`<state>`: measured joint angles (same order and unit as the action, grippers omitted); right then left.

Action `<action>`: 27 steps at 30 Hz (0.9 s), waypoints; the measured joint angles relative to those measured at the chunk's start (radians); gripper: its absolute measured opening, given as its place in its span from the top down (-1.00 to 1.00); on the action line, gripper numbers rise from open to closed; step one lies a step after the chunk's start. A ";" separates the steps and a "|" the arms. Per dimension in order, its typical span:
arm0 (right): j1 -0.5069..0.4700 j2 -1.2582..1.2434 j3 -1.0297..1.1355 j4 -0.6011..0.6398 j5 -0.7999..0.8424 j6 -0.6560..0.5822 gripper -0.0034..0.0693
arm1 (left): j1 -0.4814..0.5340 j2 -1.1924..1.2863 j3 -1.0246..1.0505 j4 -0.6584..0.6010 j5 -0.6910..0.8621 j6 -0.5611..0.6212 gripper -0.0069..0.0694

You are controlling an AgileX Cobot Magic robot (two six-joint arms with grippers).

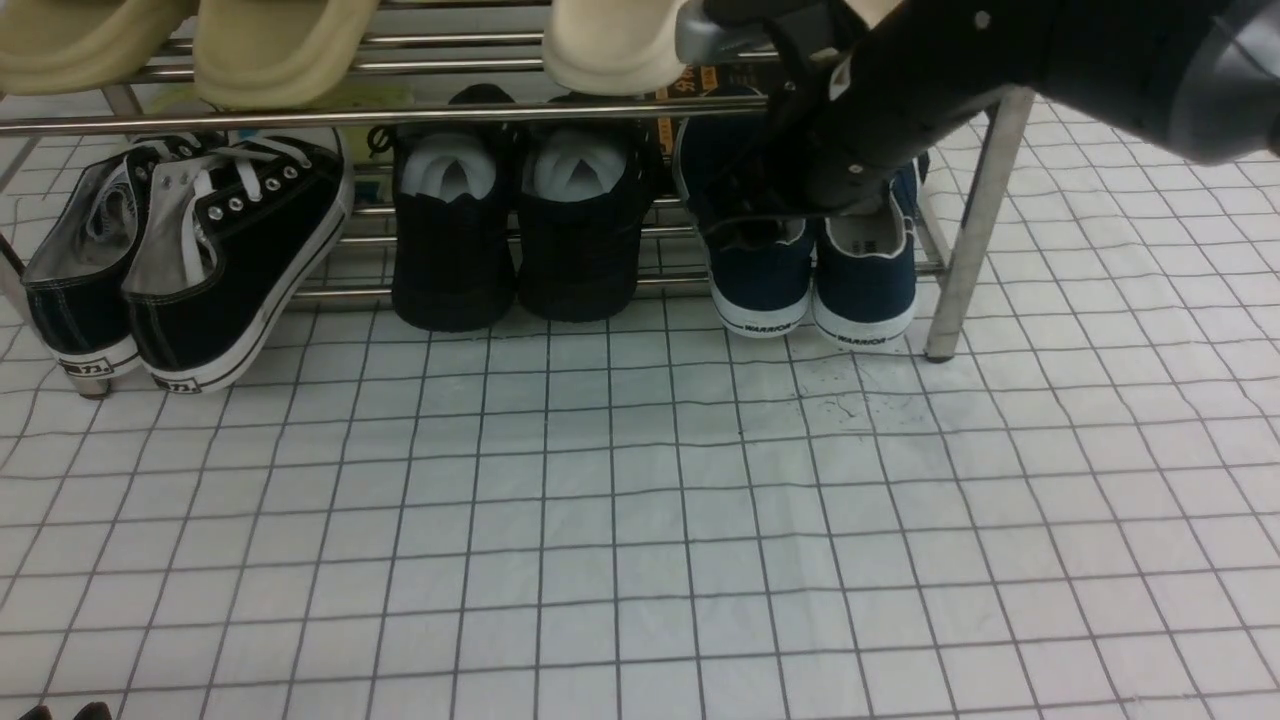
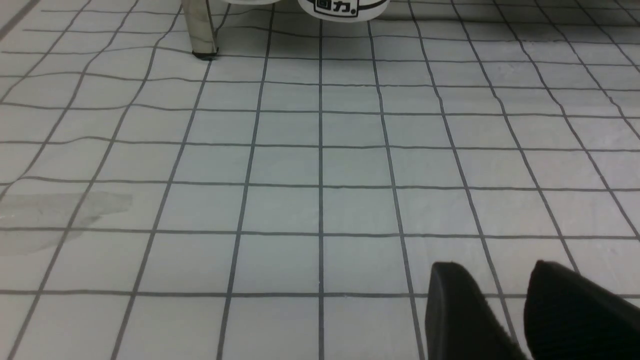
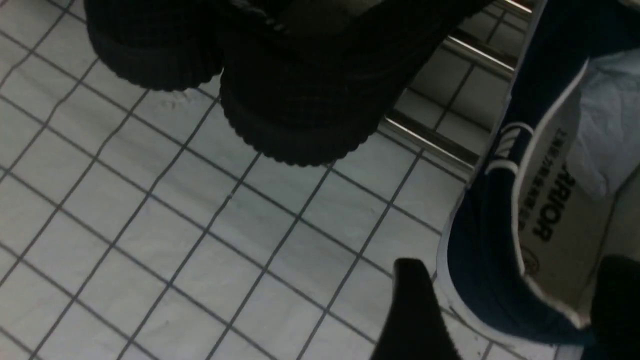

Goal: Take the shoes off the shelf with your hand from the white checkered tablecloth.

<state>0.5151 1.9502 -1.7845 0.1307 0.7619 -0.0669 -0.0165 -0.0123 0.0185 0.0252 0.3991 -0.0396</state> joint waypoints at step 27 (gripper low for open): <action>0.022 -0.007 -0.004 -0.005 0.075 -0.023 0.76 | 0.000 0.000 0.000 0.000 0.000 0.000 0.19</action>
<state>0.5375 1.9434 -1.7888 0.1254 0.8369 -0.0899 -0.0165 -0.0123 0.0185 0.0252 0.3991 -0.0396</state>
